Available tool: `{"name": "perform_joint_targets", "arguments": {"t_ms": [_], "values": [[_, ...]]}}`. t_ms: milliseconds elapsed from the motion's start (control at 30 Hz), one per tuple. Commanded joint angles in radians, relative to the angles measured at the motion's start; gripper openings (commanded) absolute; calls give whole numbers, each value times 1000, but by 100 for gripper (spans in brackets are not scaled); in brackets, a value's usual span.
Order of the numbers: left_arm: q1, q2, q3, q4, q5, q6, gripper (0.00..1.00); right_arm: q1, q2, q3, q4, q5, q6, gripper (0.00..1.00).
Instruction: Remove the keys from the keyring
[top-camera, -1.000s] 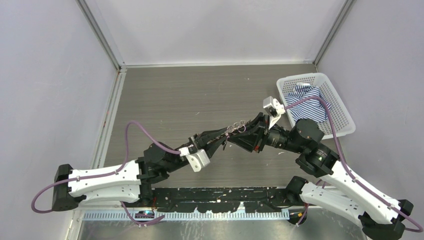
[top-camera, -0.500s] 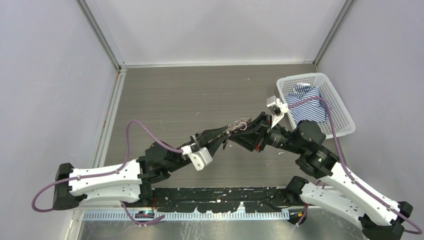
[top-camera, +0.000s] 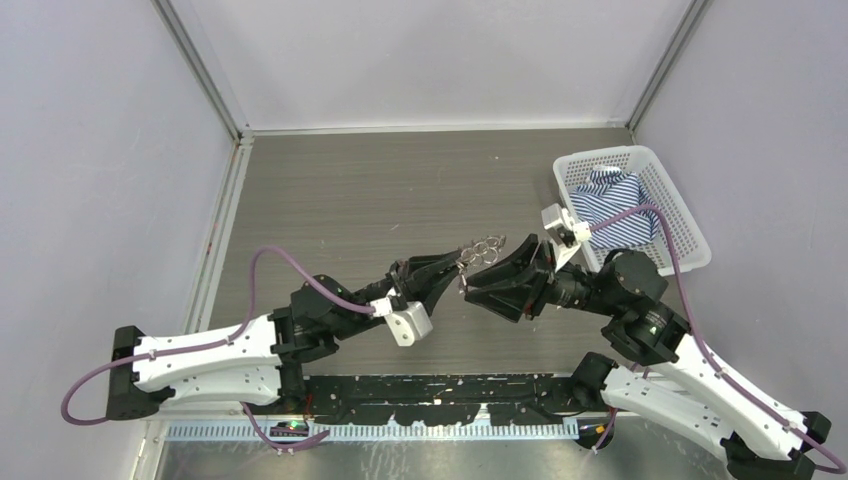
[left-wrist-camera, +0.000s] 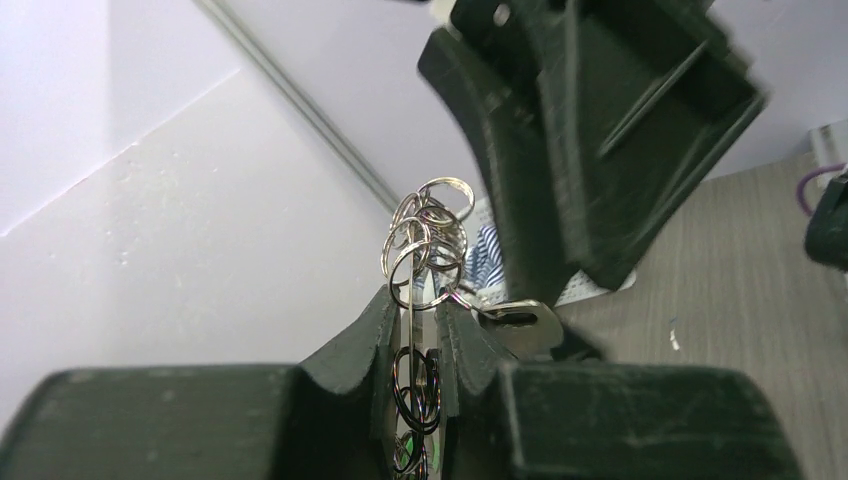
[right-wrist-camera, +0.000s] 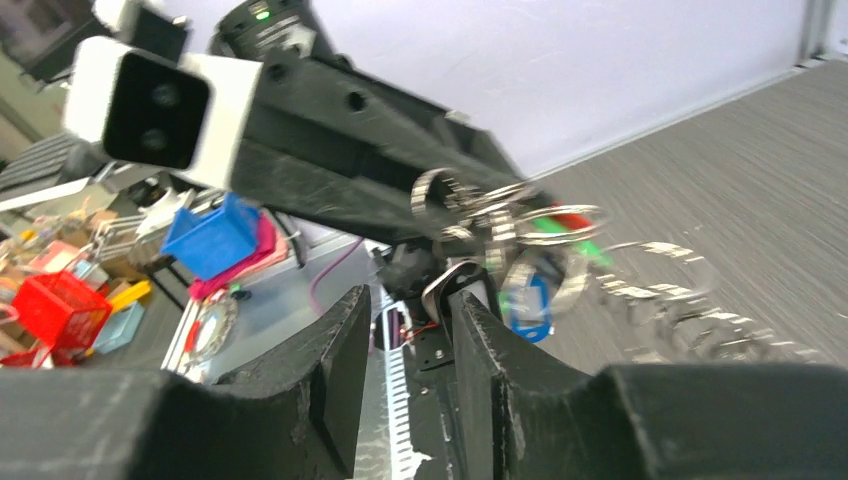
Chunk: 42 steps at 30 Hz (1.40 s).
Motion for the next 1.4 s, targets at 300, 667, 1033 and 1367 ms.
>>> {"name": "perform_joint_targets", "arguments": {"t_ms": [300, 667, 1033, 1367], "values": [[9, -17, 80, -9, 37, 103, 0, 14, -44, 30, -84, -45, -122, 47], [-15, -32, 171, -204, 121, 290, 0, 14, -37, 125, -217, -30, -373, 49], [-64, -10, 202, -217, 80, 408, 0, 14, 16, 136, -111, -110, -454, 50], [-80, -5, 185, -171, 50, 393, 0, 14, 77, 154, -45, -146, -376, 51]]}}
